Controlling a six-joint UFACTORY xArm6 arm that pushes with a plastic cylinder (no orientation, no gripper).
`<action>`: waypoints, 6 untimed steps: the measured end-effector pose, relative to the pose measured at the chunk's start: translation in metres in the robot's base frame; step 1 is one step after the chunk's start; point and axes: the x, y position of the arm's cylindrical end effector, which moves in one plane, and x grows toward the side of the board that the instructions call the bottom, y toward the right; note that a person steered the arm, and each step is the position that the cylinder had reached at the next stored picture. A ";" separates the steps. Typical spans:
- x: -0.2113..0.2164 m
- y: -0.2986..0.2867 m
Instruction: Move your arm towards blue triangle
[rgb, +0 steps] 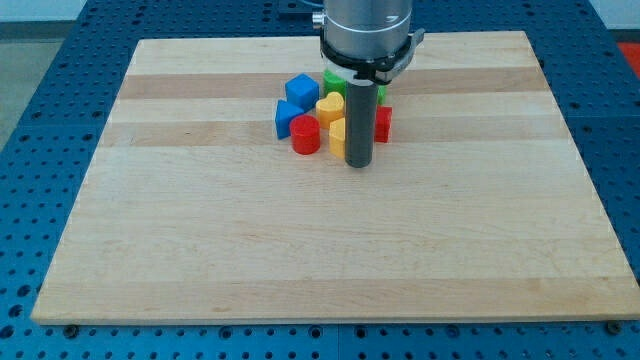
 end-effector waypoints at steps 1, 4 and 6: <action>-0.001 0.003; 0.026 -0.084; -0.033 -0.155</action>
